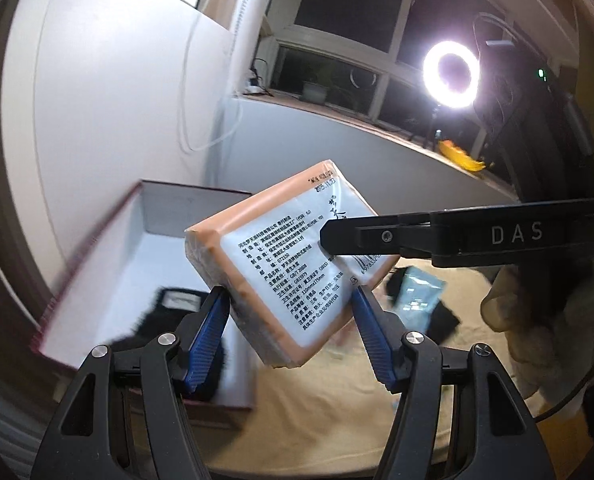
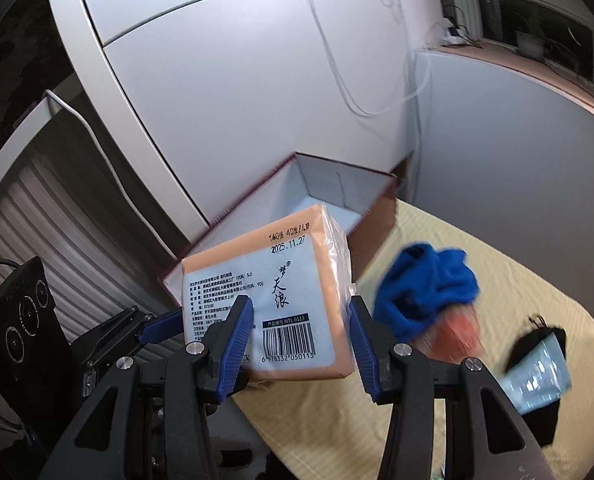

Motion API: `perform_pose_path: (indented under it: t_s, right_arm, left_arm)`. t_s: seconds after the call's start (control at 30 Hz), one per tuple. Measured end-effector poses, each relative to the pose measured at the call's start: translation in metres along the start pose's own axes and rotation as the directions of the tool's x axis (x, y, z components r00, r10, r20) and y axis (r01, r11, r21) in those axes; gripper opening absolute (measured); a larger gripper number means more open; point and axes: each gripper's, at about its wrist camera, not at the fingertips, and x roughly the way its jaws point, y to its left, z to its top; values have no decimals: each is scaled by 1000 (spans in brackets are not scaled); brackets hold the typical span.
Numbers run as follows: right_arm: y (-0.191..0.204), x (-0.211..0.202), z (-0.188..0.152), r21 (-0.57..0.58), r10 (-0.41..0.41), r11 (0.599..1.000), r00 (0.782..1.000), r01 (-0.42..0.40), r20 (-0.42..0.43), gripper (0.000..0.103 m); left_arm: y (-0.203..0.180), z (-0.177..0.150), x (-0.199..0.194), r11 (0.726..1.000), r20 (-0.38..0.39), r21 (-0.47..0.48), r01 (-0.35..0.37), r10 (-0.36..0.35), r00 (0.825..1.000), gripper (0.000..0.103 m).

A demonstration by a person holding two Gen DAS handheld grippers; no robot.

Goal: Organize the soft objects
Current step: 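Carry the tissue block with the left tool into the shoebox and release, then withdraw the left tool from the box back over the bed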

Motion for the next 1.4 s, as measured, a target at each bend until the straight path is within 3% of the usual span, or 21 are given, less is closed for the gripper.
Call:
perform_pose_path:
  t_s: [0.4, 0.77, 1.07, 1.4]
  right_arm:
    - [16, 68, 46, 13, 42, 999, 999, -42, -8, 45]
    - [15, 108, 58, 17, 39, 999, 999, -39, -33, 45]
    - [11, 104, 62, 15, -12, 1000, 1000, 13, -19, 52]
    - [-9, 71, 48, 25, -30, 999, 1000, 30, 5, 55]
  left_arm:
    - [51, 21, 29, 993, -26, 18, -120, 121, 992, 63]
    - [71, 22, 55, 976, -45, 39, -213, 214, 976, 63]
    - [76, 18, 58, 970, -38, 35, -240, 242, 970, 62]
    - [66, 16, 43, 978, -30, 25, -209, 210, 977, 62]
